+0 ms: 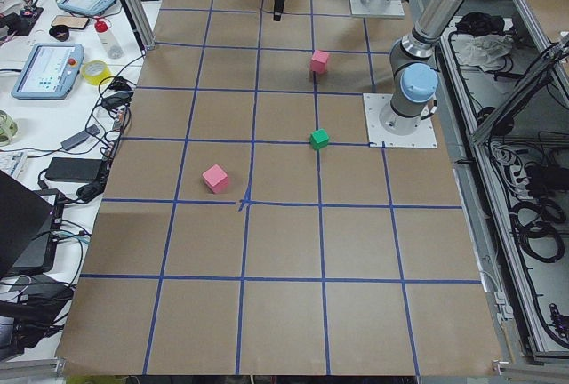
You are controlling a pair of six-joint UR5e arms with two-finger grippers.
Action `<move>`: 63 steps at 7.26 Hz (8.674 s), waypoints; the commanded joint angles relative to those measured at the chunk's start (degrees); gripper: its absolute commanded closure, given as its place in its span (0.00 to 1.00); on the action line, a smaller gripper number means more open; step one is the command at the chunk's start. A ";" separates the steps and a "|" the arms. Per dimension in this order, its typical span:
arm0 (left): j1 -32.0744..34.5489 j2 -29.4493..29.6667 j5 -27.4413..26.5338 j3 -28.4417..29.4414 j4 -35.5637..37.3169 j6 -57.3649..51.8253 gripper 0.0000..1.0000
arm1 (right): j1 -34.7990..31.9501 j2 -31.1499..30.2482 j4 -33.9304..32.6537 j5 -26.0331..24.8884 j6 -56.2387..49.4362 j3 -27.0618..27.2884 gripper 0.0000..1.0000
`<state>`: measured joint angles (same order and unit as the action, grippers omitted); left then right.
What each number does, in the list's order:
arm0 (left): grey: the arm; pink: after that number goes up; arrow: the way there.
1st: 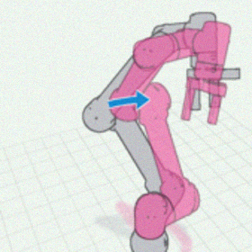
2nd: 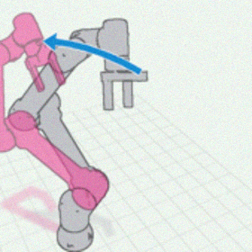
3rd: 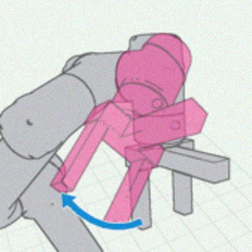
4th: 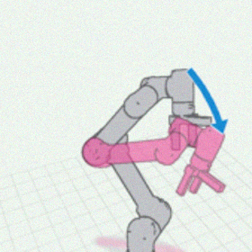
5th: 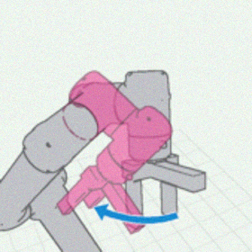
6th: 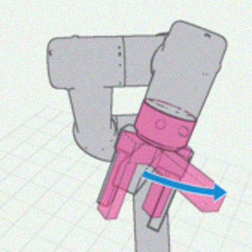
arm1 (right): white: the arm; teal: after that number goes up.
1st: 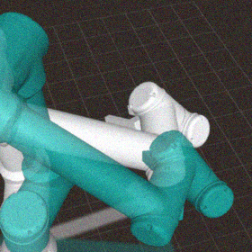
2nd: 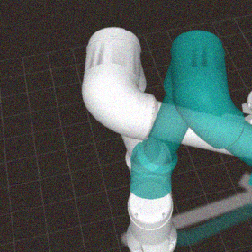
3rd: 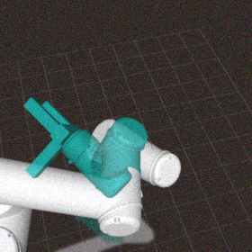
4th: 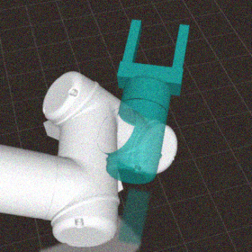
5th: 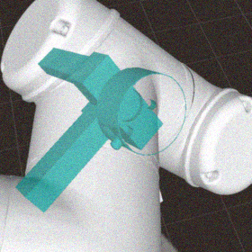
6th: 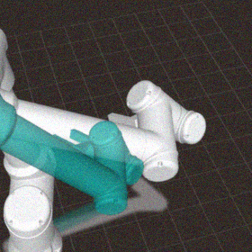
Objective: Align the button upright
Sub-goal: 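Lower the right gripper into the pink bin onto the yellow button switch, then close the right gripper on the yellow button switch and lift it, then carry the switch out of the bin toward the table center, then set the switch on the table and raise the right gripper away, then reach the left gripper over the lying switch, then lower the left gripper and grasp the switch by its yellow cap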
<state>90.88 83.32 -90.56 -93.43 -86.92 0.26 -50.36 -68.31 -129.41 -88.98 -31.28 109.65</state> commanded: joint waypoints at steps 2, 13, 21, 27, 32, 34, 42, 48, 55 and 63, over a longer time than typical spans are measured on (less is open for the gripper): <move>0.00 0.00 0.03 0.00 0.09 0.00 0.00 | -0.52 -2.70 1.16 -0.84 0.25 -0.66 1.00; 0.00 0.00 -0.06 0.00 0.09 0.00 0.00 | -42.67 0.68 13.51 0.34 47.20 -18.58 1.00; -0.18 0.79 -0.06 0.70 0.17 0.00 0.00 | -44.00 1.96 23.35 1.18 45.16 -24.93 0.00; 0.69 9.23 0.65 -4.37 9.00 4.37 0.00 | -25.86 -6.56 28.42 -7.53 17.76 -22.04 0.00; 9.02 13.25 0.65 -7.99 16.49 15.61 0.00 | -26.63 -15.53 37.88 -6.04 18.00 -22.90 0.00; 12.11 16.51 0.73 -10.01 23.69 18.97 0.00 | -26.72 -17.03 39.84 -6.03 19.23 -22.99 0.00; 21.69 31.99 -9.17 -16.66 62.94 25.31 0.00 | -36.30 -21.70 48.02 2.94 33.19 -22.65 0.00; 26.36 32.78 -13.33 -38.66 106.68 19.77 0.05 | -36.11 -19.33 48.38 3.98 33.11 -21.50 0.00; 25.06 41.93 -14.30 -28.83 107.48 15.36 0.07 | -39.10 -19.59 49.60 1.97 31.62 -21.41 0.00; 21.88 44.03 -11.57 -28.92 110.21 14.94 0.34 | -39.20 -19.50 49.78 1.97 32.95 -21.32 0.00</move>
<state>112.83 127.14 -102.07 -122.35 23.29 15.20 -89.56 -87.75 -79.65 -86.87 1.66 88.33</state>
